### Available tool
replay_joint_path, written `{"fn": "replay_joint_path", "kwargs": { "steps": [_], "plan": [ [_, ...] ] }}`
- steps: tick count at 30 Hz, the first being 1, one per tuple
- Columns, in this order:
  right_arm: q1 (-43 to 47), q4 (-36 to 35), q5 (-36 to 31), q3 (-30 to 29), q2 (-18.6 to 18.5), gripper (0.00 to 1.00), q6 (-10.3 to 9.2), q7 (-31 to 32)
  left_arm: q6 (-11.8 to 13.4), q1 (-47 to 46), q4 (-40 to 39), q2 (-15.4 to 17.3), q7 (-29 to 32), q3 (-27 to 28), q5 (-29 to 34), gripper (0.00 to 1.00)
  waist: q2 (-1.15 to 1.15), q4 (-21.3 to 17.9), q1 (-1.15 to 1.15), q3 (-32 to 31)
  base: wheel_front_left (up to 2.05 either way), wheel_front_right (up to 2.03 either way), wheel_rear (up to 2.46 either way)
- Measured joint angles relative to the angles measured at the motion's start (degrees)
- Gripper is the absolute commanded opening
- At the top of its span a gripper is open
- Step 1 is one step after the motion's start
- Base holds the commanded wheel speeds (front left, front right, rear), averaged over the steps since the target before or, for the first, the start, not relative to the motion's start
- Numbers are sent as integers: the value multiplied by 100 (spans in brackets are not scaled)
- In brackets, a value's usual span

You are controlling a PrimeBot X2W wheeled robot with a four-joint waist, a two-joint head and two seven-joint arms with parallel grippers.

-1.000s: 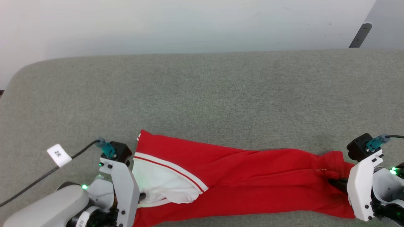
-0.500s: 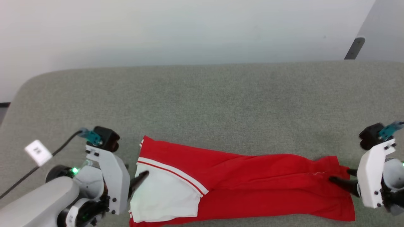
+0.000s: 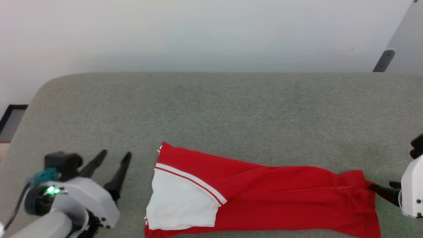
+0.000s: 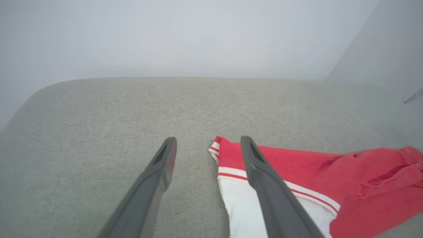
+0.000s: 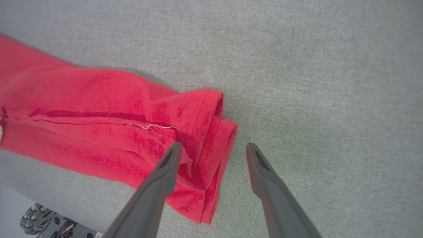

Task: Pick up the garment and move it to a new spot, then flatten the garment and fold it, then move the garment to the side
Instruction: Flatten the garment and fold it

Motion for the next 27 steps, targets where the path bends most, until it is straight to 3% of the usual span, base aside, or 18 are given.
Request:
{"fn": "replay_joint_path", "kwargs": {
  "steps": [5, 10, 17, 23, 24, 25, 27],
  "plan": [
    [219, 153, -225, -412, 212, 100, 0, 258, 171, 455, 59, -169, -378, 577, 299, 100, 0, 145, 0, 68, 0, 0, 0],
    [300, 337, -480, -738, 411, 100, 0, 433, 169, 1072, -69, -737, -400, 1847, 1073, 100, 0, 329, 0, 175, 0, 0, 0],
    [326, 692, -768, -906, 670, 100, -1, 524, -387, 1917, 24, -1679, -397, 3138, 1992, 100, 0, 603, 0, 341, 0, 0, 0],
    [179, 943, -840, -887, 769, 100, -11, 491, -932, 2162, 241, -2366, -399, 3795, 2525, 100, 0, 763, 0, 492, 0, 0, 0],
    [152, 951, -814, -866, 766, 37, -24, 489, -1015, 2189, 269, -2480, -399, 3896, 2586, 100, 0, 782, 0, 517, 0, 0, 0],
    [136, 950, -775, -815, 743, 0, -25, 478, -1085, 2202, 305, -2577, -399, 3988, 2654, 100, 0, 797, 0, 541, 0, 0, 0],
    [116, 912, -688, -695, 666, 0, -25, 474, -1237, 2208, 360, -2746, -399, 4139, 2777, 100, 0, 820, 0, 592, 0, 0, 0]
  ]
}}
